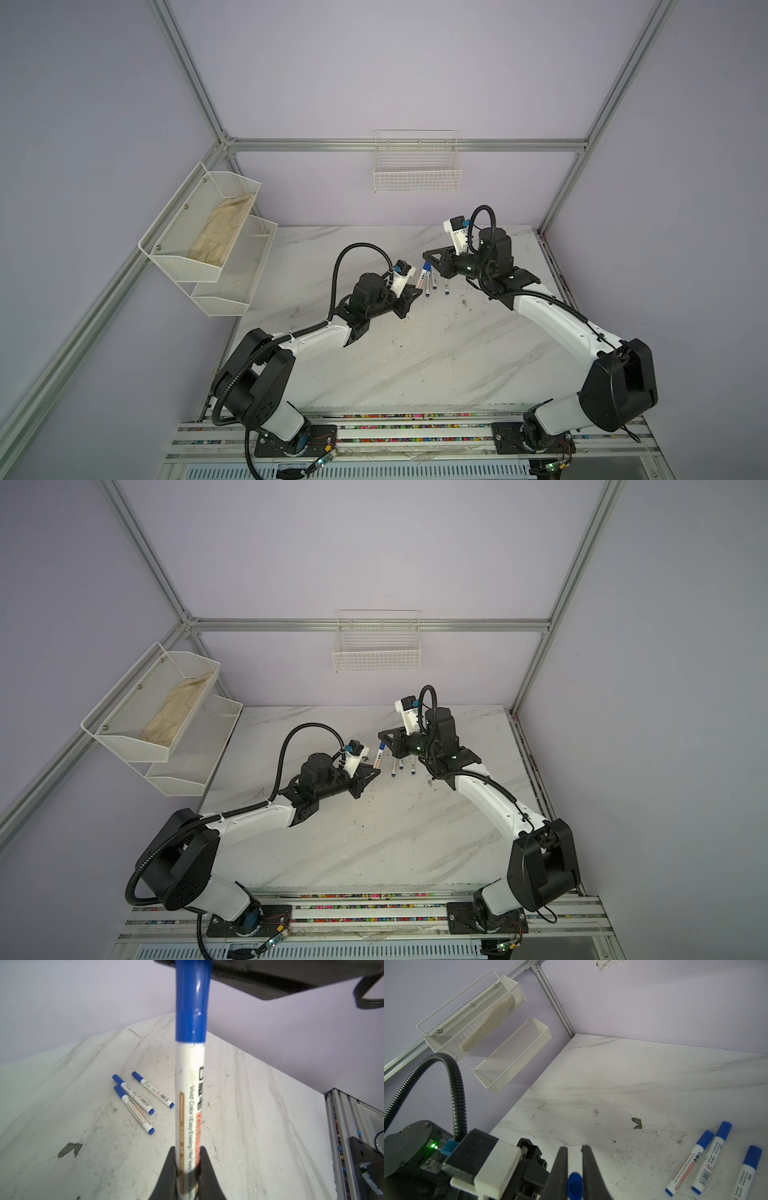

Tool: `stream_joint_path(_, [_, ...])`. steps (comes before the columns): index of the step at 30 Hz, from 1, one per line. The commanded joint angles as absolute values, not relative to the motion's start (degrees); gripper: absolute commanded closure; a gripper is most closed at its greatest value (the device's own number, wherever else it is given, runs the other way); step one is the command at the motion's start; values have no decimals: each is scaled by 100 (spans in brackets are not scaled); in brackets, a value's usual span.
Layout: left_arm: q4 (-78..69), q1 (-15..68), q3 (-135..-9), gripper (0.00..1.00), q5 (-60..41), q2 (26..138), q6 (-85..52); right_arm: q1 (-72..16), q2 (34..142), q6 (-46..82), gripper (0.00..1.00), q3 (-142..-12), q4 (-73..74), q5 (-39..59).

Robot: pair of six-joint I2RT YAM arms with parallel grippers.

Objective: Insert the pens into the pen caps

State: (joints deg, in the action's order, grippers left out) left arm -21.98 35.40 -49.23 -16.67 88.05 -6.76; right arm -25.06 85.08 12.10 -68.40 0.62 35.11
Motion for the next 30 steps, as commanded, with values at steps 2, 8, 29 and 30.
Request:
stream_joint_path(2, [-4020, 3445, -5356, 100, -821, 8387, -648, -2607, 8873, 1111, 99, -6557, -1645, 4199])
stream_joint_path(8, [-3958, 3571, -5338, 100, -944, 8557, -470, -2593, 8894, 1094, 96, -6779, -1556, 4260])
stream_joint_path(29, [-3648, 4077, -4763, 100, -912, 9035, -421, -2590, 9010, 1450, 76, -7239, -726, 4109])
stream_joint_path(30, [-3655, 4091, -4753, 100, -914, 9041, -422, -2584, 9022, 1459, 75, -7247, -708, 4108])
